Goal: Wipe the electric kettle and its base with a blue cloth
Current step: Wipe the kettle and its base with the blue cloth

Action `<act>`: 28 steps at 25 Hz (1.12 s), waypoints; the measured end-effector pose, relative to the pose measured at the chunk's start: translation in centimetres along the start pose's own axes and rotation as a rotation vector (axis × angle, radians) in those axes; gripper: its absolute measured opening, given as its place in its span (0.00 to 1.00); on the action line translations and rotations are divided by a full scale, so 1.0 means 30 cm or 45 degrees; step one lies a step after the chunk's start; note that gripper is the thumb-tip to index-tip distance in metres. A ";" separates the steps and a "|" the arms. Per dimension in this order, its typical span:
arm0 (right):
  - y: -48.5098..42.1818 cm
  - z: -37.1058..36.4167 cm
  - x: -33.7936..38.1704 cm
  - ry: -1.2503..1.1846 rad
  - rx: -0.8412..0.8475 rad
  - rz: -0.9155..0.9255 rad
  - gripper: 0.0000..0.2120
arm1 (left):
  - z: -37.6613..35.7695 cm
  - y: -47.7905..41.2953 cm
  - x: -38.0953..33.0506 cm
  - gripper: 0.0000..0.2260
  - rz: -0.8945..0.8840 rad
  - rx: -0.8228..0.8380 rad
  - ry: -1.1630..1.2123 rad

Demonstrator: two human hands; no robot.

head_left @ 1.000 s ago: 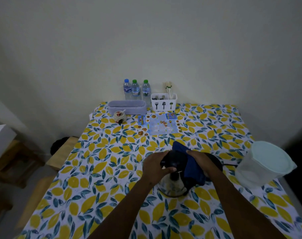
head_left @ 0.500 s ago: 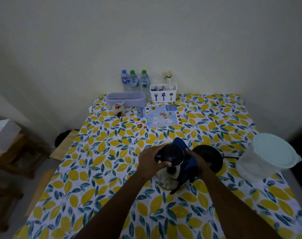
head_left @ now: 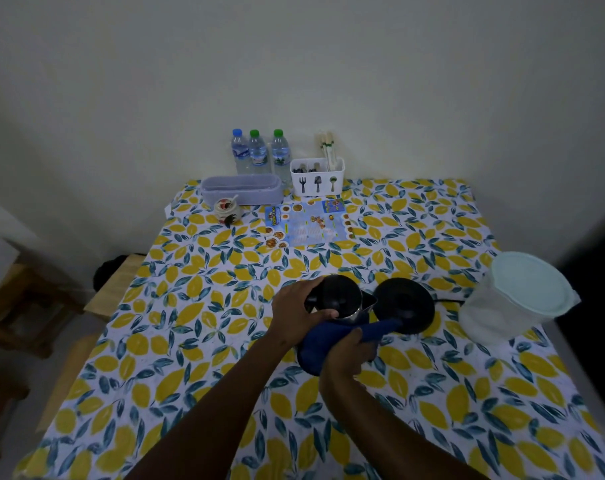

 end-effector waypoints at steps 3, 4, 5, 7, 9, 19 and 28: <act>-0.055 0.041 0.014 0.054 -0.012 0.155 0.22 | -0.001 -0.001 0.001 0.37 0.007 0.014 0.017; -0.073 0.061 0.021 0.050 0.027 0.178 0.20 | 0.000 -0.001 0.005 0.37 0.000 0.031 0.031; -0.095 0.081 0.028 0.049 0.043 0.194 0.19 | 0.000 -0.002 0.016 0.36 -0.001 0.062 0.067; -0.128 0.123 0.041 0.089 0.038 0.262 0.16 | 0.006 0.003 0.053 0.35 0.075 0.160 0.205; -0.129 0.147 0.052 0.202 0.045 0.371 0.16 | 0.022 0.005 0.101 0.30 0.186 0.191 0.290; -0.139 0.294 0.167 1.013 -0.178 1.073 0.11 | 0.011 0.023 0.122 0.13 0.339 -0.160 0.564; -0.252 0.247 0.095 1.870 -0.057 1.087 0.26 | 0.014 -0.134 0.093 0.12 0.329 -0.398 0.520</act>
Point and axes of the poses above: each hand's wrist, its own y-axis away from the middle knuckle, its own z-axis out of the back of the hand, x = y × z, the point moved 6 cm from there along -y, towards the middle knuckle, and after that the axes turned 5 degrees about y, right-handed, at the moved point
